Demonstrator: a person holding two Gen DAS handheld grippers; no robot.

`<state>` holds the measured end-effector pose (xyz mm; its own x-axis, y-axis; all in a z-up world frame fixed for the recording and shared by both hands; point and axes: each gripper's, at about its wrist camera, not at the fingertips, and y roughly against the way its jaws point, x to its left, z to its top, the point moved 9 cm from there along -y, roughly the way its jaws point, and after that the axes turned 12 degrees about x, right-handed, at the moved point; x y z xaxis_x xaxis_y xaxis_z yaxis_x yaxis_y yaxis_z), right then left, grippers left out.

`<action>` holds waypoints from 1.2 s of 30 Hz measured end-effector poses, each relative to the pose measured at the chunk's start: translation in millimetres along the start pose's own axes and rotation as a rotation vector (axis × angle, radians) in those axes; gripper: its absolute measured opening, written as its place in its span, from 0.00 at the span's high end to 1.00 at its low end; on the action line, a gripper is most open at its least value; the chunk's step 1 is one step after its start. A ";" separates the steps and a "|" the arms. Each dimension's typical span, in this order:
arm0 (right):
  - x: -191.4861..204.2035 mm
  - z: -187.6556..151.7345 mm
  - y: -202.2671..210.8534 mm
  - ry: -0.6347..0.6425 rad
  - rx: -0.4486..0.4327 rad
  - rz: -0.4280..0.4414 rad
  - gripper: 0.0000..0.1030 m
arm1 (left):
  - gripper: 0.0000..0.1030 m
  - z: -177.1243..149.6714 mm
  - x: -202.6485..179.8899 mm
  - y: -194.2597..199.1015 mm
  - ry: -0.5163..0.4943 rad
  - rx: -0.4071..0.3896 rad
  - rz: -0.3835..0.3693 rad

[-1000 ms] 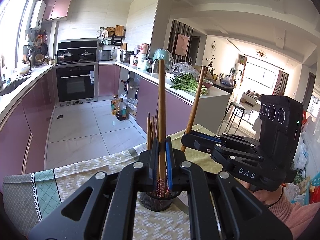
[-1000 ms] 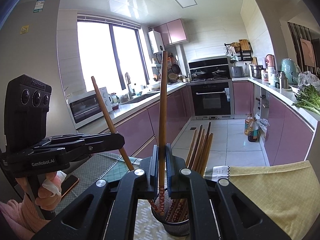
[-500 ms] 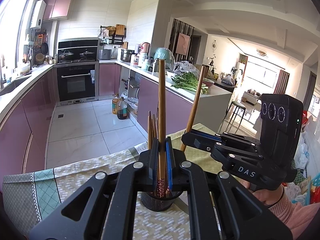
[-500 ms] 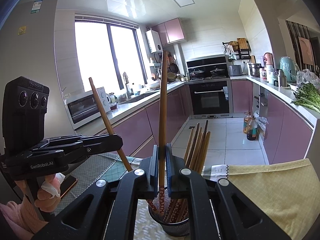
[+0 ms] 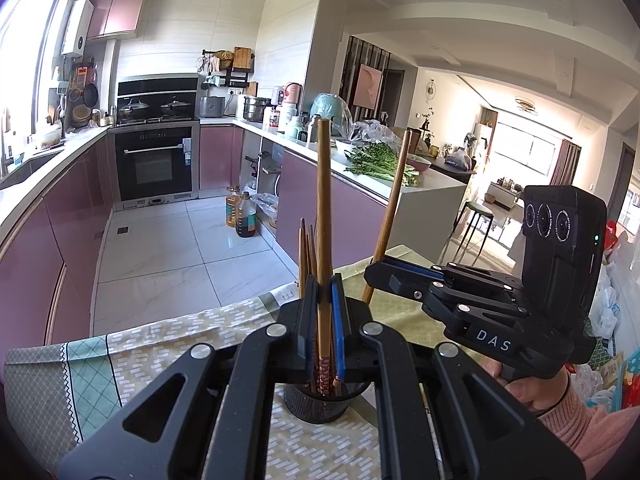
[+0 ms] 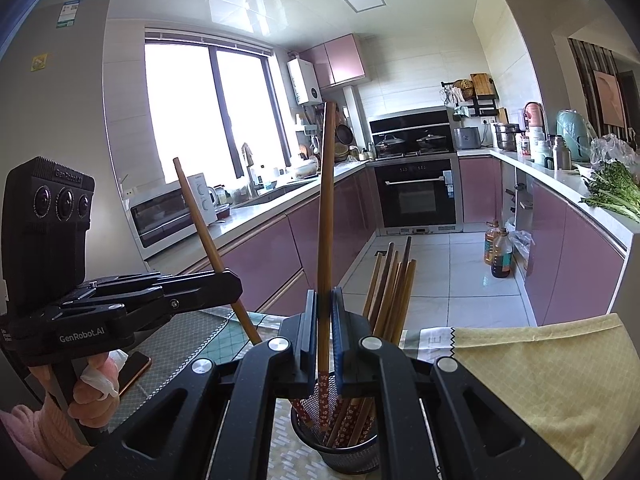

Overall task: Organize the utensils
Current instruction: 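Lower the left gripper's chopstick into the mesh cup while the right gripper lowers its own, then open both grippers to release the chopsticks into the mesh cup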

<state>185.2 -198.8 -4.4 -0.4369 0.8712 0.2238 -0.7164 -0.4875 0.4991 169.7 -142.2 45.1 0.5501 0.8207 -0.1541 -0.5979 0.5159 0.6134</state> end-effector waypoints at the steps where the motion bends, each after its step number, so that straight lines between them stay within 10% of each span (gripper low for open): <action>1: -0.2 -0.2 -0.3 0.000 0.001 0.001 0.94 | 0.93 -0.9 -0.1 -0.1 0.002 0.002 0.001; 36: -11.4 -25.6 -39.2 -0.051 0.104 -0.009 0.94 | 0.93 -15.8 -3.6 -28.2 -0.024 0.130 0.016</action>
<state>204.3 -191.0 -47.9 -0.4004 0.8786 0.2603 -0.6587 -0.4735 0.5848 175.3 -155.8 16.2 0.5559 0.8217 -0.1260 -0.5271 0.4656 0.7109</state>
